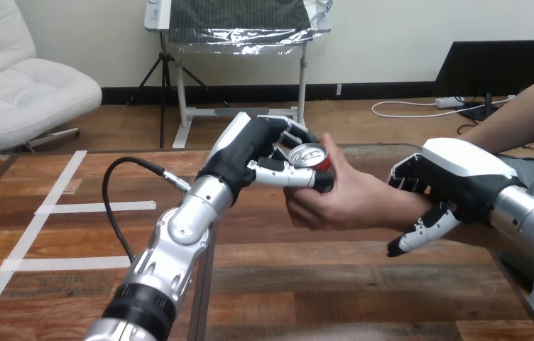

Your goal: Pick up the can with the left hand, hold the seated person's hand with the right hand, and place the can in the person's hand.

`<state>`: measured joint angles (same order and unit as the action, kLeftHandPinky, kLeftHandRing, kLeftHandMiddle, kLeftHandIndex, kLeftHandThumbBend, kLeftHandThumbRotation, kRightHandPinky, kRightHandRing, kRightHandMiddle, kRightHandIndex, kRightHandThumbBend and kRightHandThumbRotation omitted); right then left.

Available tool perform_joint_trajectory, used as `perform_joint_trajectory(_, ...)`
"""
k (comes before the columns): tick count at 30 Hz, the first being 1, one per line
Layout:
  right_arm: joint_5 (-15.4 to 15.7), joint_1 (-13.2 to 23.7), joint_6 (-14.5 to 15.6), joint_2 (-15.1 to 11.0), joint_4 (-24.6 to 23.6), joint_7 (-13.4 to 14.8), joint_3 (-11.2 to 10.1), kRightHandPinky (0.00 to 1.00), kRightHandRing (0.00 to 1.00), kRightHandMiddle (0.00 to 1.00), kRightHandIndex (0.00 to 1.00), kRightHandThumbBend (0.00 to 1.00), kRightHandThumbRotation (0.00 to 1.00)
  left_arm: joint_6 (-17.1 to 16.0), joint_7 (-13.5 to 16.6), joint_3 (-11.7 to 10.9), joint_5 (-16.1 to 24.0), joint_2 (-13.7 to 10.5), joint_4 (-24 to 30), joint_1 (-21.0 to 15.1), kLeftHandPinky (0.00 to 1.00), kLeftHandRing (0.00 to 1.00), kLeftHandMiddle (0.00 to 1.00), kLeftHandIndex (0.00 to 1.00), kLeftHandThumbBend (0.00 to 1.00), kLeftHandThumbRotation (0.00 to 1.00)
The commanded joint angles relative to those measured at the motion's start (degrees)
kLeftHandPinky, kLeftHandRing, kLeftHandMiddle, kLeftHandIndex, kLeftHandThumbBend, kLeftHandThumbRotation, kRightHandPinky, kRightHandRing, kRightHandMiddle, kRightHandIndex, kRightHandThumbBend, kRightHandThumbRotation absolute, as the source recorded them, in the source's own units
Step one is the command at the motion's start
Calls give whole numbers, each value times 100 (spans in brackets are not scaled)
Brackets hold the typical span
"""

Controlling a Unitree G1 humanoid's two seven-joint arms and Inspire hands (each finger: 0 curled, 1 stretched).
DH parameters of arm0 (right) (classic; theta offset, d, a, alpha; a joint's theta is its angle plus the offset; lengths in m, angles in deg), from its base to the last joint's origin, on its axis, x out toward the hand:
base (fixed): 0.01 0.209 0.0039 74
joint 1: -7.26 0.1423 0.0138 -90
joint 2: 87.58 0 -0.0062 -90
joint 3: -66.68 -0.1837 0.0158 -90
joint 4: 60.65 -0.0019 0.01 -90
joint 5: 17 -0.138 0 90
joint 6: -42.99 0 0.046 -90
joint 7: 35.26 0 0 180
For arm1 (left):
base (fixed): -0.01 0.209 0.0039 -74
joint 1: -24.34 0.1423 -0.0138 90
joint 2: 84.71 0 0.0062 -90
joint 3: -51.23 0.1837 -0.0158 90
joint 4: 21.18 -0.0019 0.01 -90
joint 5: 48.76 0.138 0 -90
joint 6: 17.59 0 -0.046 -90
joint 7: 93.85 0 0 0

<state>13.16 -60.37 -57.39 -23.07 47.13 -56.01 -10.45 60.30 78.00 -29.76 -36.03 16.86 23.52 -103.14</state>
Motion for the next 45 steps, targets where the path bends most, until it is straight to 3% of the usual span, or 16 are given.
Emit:
perform_joint_trajectory(1,-129,-126,-74,60,-199,-38,-39,55,72,74,76,90,59,62,-137,74,-152,209,716,179,67,78,81,79,82,65)
perform_joint_trajectory(2,-146,-137,-83,58,-204,-42,-52,56,73,75,77,89,64,87,-133,78,-155,200,785,227,70,80,83,80,83,70)
perform_joint_trajectory(11,-334,-248,-44,64,-340,-117,-186,60,77,79,83,91,76,163,-106,49,-219,110,1340,703,79,88,89,85,85,85)
perform_joint_trajectory(21,-765,-357,-24,172,-418,-168,-366,63,79,82,85,91,79,102,85,59,-26,-26,1931,1235,81,90,90,87,87,95)
perform_joint_trajectory(28,-1215,-385,-65,295,-326,-293,-500,66,81,85,88,92,80,76,188,-31,-116,-17,2401,1732,81,89,88,86,93,98)
perform_joint_trajectory(33,-1373,-408,-78,331,-301,-315,-542,68,82,86,90,92,83,68,204,-100,-238,13,2681,2041,81,89,88,85,95,98)
perform_joint_trajectory(45,-1751,-632,-76,536,-425,-134,-752,74,86,89,94,91,90,-172,361,-170,-247,-11,3425,2884,80,88,88,85,92,100)
